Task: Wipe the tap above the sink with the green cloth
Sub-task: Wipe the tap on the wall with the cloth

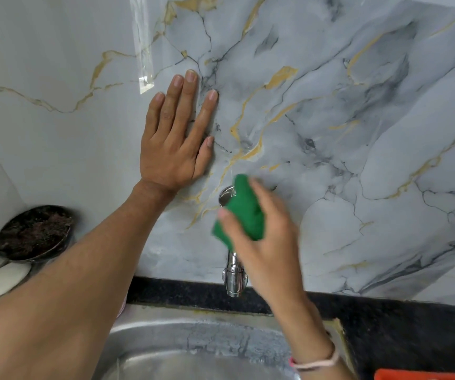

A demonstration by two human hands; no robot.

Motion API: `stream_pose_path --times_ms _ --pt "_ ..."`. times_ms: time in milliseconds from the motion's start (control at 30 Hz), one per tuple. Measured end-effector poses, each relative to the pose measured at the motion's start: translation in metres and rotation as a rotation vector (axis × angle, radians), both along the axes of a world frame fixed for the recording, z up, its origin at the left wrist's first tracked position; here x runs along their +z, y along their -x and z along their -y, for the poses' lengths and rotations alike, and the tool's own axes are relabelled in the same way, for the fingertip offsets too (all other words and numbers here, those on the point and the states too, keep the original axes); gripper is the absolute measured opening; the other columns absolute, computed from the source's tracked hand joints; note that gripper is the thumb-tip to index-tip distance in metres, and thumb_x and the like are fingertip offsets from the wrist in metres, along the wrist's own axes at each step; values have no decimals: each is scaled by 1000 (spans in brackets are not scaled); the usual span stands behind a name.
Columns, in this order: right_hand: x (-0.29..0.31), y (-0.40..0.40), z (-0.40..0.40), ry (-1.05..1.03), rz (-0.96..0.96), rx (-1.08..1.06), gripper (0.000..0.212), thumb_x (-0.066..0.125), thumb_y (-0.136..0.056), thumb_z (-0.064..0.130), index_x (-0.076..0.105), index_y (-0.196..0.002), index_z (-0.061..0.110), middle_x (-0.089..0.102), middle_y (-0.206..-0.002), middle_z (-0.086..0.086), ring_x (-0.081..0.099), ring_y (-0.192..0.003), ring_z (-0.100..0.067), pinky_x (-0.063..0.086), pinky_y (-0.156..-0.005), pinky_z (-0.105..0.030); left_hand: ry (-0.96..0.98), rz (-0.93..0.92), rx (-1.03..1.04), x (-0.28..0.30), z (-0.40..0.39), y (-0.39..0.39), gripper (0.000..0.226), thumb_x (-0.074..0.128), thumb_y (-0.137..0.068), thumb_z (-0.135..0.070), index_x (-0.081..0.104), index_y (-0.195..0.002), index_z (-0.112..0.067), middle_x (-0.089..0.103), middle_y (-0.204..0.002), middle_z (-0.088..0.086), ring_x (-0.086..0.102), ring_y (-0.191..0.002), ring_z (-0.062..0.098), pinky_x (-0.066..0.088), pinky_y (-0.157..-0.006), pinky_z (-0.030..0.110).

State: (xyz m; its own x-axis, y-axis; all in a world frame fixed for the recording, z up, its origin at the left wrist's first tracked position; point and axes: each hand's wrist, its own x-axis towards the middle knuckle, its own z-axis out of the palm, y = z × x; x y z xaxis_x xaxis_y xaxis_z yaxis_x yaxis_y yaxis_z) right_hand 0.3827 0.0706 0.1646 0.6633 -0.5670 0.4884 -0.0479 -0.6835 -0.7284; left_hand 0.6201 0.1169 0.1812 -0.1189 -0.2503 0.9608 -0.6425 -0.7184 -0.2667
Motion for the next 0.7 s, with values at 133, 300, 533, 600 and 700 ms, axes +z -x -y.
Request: stream_pose_path --times_ms 133,300,533,600,700 --pt "-30 -17 -17 432 -265 -188 67 72 -76 39 58 -140 26 51 -152 -9 46 -140 -28 51 -110 -45 -3 1 2 -2 -1 -2 67 39 -98 -35 36 -162 -14 45 -160 24 40 -152 38 36 -124 51" --pt "-64 -8 -20 468 -54 -245 62 68 -75 28 63 -136 23 50 -153 -15 47 -141 -32 51 -111 -46 -2 -4 0 -3 1 -3 67 38 -99 -35 33 -163 -15 44 -161 24 38 -153 38 32 -126 50" --pt "-105 10 -28 534 148 -129 56 67 -76 7 68 -132 15 40 -156 -18 36 -149 -37 45 -116 -53 -15 3 14 -1 0 -3 67 35 -100 -36 30 -164 -16 42 -163 23 34 -155 37 29 -128 49" --pt "-109 18 -32 517 132 -104 57 71 -75 6 68 -132 15 39 -157 -18 35 -150 -36 42 -119 -52 -27 -10 26 1 -1 -2 67 35 -101 -36 30 -164 -16 42 -163 24 34 -155 37 28 -128 48" --pt "-109 40 -44 419 126 -58 59 74 -70 4 71 -128 16 48 -154 -19 39 -148 -33 38 -122 -44 -68 -62 52 4 -5 11 66 39 -100 -34 32 -163 -14 44 -161 26 38 -153 39 30 -127 49"
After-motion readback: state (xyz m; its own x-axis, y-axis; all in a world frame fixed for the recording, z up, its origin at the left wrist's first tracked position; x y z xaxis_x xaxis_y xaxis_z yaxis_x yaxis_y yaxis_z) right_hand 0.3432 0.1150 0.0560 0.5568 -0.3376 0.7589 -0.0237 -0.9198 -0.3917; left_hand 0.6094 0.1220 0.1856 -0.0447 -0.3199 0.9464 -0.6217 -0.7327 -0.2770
